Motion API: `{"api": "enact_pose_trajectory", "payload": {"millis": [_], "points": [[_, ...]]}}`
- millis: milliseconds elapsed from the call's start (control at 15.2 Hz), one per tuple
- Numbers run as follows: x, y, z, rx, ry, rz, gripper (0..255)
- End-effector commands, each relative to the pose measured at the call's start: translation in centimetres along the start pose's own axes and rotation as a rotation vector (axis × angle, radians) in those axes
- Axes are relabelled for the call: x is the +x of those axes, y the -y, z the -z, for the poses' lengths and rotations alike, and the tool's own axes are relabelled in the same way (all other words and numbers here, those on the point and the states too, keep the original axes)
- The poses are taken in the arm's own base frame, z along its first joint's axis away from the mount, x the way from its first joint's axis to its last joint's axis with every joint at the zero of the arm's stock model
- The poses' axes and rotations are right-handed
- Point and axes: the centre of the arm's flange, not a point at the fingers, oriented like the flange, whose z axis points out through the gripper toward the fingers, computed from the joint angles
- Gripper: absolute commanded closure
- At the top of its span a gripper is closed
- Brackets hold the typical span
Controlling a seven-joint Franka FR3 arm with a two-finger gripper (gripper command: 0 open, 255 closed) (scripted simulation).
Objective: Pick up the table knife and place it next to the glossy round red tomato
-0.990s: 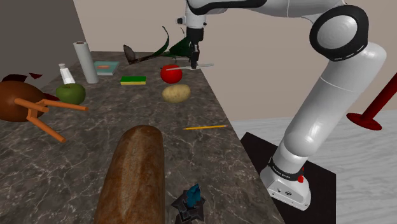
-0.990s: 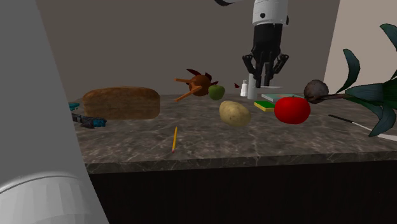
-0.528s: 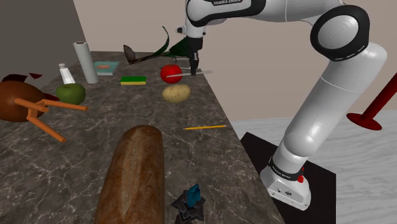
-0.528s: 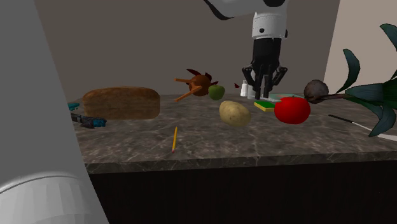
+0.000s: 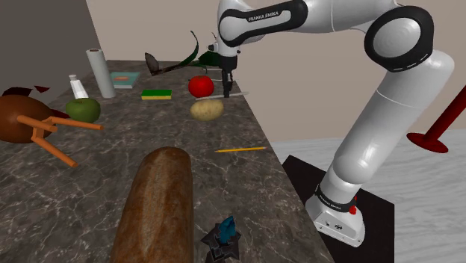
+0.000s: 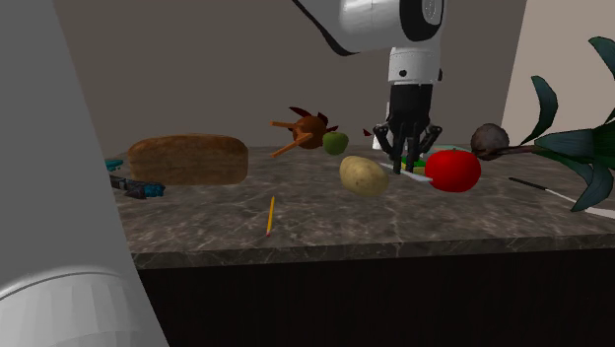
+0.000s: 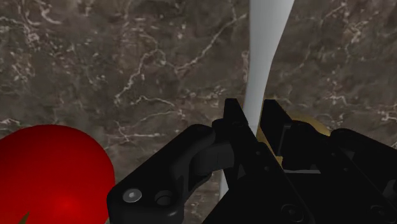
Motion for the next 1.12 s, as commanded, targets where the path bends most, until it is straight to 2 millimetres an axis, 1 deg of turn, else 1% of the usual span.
{"api": "enact_pose_trajectory", "payload": {"millis": [0, 726, 1056], "points": [[0.0, 0.0, -1.1, 0.000, 0.000, 0.000, 255], [0.0, 0.1, -6.8, 0.000, 0.000, 0.000, 255], [0.0, 0.1, -6.8, 0.000, 0.000, 0.000, 255]]}}
